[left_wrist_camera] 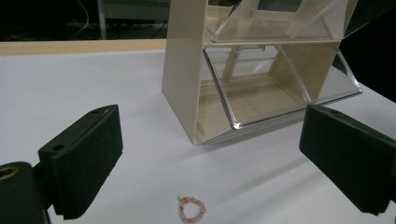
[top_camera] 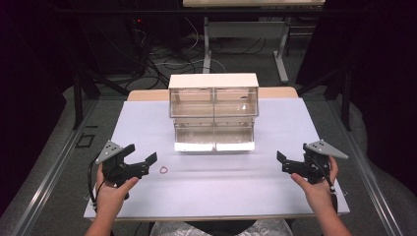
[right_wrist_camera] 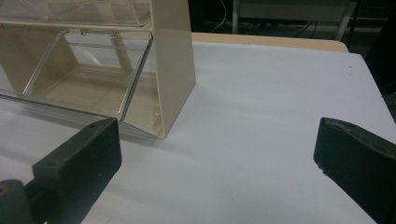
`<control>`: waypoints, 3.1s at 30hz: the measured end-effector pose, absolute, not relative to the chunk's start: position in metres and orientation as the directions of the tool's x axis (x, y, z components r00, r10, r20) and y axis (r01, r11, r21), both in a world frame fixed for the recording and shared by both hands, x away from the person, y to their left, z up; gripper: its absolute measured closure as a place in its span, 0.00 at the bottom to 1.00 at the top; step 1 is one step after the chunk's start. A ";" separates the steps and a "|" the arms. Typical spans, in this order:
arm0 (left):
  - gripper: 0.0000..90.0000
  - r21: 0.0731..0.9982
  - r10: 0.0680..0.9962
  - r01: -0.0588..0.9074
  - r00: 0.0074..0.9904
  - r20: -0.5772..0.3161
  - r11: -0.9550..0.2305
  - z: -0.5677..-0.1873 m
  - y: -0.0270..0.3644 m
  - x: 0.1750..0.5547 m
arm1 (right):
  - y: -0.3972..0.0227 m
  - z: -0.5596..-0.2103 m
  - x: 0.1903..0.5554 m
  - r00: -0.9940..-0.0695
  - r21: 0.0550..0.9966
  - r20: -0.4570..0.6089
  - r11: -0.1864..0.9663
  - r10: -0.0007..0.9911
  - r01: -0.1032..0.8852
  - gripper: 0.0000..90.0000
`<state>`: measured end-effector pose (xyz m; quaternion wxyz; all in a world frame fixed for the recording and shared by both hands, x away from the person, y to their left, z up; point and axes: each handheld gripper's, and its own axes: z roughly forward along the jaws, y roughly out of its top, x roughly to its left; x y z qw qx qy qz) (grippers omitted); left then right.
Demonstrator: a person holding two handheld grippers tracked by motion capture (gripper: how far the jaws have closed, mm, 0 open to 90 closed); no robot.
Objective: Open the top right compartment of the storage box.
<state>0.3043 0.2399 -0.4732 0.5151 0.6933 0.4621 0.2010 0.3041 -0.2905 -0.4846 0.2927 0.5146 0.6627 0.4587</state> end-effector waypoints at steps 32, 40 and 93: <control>0.22 0.896 0.838 0.441 0.504 -0.210 -0.041 -0.460 0.221 0.307 | -0.262 -0.460 0.304 -0.397 0.924 0.060 0.100 0.916 0.369 0.32; 0.24 0.898 0.839 0.438 0.505 -0.205 -0.044 -0.459 0.219 0.310 | -0.248 -0.439 0.316 -0.450 0.938 0.033 0.127 0.892 0.321 0.62; 0.20 0.877 0.848 0.477 0.485 -0.213 -0.053 -0.475 0.230 0.314 | -0.211 -0.415 0.363 -0.542 0.927 0.082 0.136 0.836 0.350 1.00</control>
